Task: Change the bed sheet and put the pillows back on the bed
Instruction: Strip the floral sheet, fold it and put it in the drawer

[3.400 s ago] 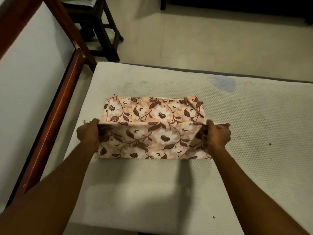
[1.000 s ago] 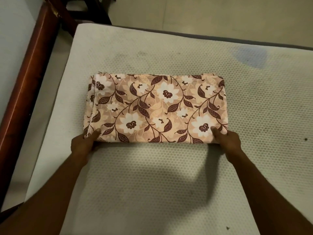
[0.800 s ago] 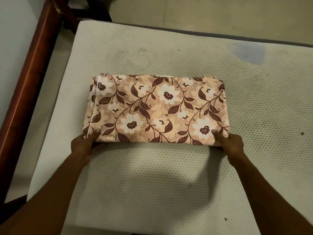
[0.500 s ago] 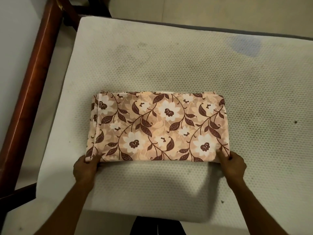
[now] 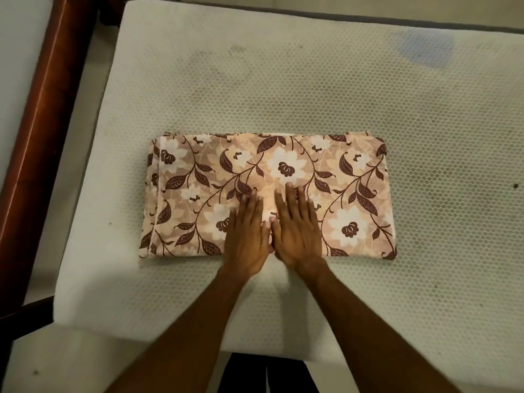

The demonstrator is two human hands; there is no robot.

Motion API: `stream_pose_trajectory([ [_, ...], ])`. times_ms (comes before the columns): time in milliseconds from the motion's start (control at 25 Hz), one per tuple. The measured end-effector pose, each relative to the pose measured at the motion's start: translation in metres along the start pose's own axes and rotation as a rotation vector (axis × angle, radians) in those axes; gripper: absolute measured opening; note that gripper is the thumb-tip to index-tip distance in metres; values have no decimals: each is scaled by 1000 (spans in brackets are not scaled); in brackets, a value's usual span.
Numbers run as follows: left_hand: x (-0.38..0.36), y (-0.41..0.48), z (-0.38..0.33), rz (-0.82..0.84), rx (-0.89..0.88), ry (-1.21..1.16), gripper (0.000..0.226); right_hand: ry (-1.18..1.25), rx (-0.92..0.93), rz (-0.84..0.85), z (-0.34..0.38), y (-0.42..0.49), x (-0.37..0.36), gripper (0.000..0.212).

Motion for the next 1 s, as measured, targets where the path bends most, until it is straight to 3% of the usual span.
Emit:
stream_pose_trajectory([
  [160,12,29,39,-99,-95,208,71,-90,16,-46,-68,9,7,67],
  [520,72,38,174,-198,328,108,73,23,-541,-215,-227,-57,45,66],
  [600,72,37,149,-207,290,78,72,102,-674,-269,-242,-75,53,67],
  [840,9,19,-25,-84,-121,-4,72,436,-721,-235,-240,-81,51,72],
  [1000,-17,31,-54,-89,-49,57,75,562,-738,-100,-252,-65,44,62],
])
Point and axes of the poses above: each hand's wrist, its own y-axis towards the middle knuckle, its own x-axis out of the back of the hand, z = x × y, the point moved 10 cm from there along y, towards the middle knuckle, and after that the axes turned 6 degrees about x, right-handed, at the moved point
